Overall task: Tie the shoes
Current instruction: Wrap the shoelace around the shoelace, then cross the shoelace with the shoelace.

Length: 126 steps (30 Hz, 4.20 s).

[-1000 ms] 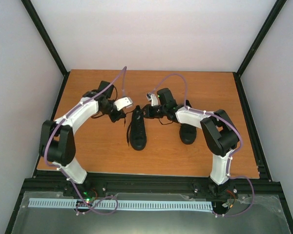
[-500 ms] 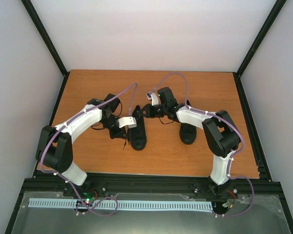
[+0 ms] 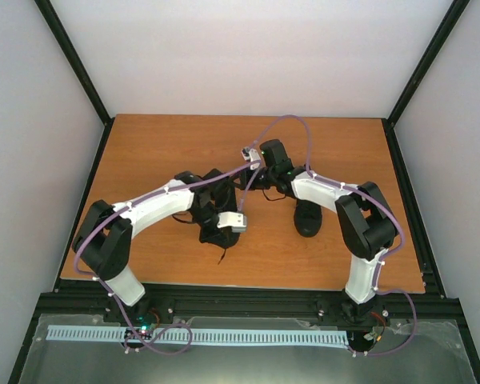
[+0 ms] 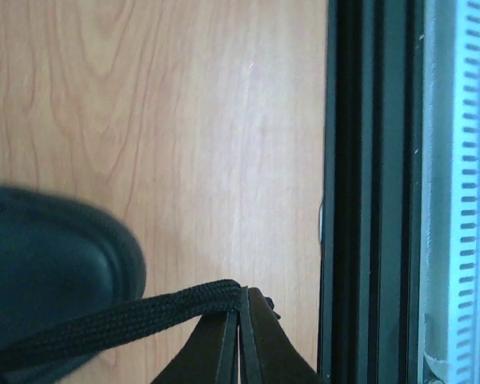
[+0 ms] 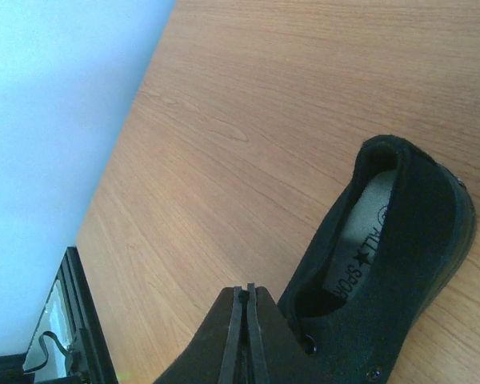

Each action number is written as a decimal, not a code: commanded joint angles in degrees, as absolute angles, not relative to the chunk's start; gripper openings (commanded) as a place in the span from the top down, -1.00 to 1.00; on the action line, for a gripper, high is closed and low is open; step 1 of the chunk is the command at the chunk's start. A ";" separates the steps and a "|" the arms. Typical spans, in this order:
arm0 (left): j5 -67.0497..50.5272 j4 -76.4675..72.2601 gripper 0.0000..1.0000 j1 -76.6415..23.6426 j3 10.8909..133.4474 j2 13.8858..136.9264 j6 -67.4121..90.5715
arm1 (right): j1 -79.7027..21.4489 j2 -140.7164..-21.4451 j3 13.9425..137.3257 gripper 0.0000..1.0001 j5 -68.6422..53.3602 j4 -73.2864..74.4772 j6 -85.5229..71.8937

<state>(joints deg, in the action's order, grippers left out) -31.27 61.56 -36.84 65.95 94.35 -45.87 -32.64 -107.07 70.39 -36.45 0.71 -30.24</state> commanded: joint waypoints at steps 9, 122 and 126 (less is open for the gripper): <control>-38.25 51.20 0.89 -40.89 76.86 99.33 -35.89 | -32.34 -107.25 72.70 0.94 -36.28 1.14 -29.09; -33.73 23.59 0.99 -19.16 67.24 102.76 -47.83 | -28.65 -110.39 67.35 0.21 -47.79 -0.44 -21.15; -34.01 23.61 0.98 -19.16 67.31 102.66 -47.73 | -28.73 -112.19 68.84 0.37 -46.47 0.85 -21.33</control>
<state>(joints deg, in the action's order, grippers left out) -33.89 25.89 -19.33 66.78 104.18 -48.18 -29.15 -113.23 67.61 -47.03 1.08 -22.04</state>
